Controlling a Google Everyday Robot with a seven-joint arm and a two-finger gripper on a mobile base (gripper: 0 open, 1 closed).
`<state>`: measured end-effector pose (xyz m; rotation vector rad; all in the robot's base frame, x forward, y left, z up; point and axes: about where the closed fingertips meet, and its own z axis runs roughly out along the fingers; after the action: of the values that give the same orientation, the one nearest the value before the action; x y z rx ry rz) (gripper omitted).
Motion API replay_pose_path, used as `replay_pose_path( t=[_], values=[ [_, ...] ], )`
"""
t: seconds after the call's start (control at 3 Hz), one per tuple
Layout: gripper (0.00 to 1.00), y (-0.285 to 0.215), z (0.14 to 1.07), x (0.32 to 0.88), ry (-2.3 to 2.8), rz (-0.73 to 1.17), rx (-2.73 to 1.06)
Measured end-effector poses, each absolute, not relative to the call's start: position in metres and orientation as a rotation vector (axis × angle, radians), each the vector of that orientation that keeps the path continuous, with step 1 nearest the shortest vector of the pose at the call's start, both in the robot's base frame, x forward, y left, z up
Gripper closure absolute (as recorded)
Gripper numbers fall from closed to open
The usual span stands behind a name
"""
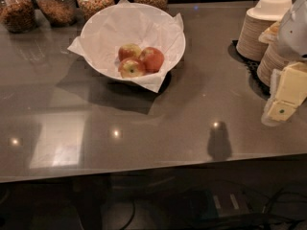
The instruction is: Pick apple from white bowl
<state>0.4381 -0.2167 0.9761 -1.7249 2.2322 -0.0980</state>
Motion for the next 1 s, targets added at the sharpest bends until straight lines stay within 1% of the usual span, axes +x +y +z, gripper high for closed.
replay_pose_path(
  t=[0.67,1.0],
  values=[
    [0.00,-0.209,0.980,0.444,2.190,-0.092,-1.714],
    [0.00,-0.184,0.988,0.460,2.066,-0.064,-1.715]
  ],
)
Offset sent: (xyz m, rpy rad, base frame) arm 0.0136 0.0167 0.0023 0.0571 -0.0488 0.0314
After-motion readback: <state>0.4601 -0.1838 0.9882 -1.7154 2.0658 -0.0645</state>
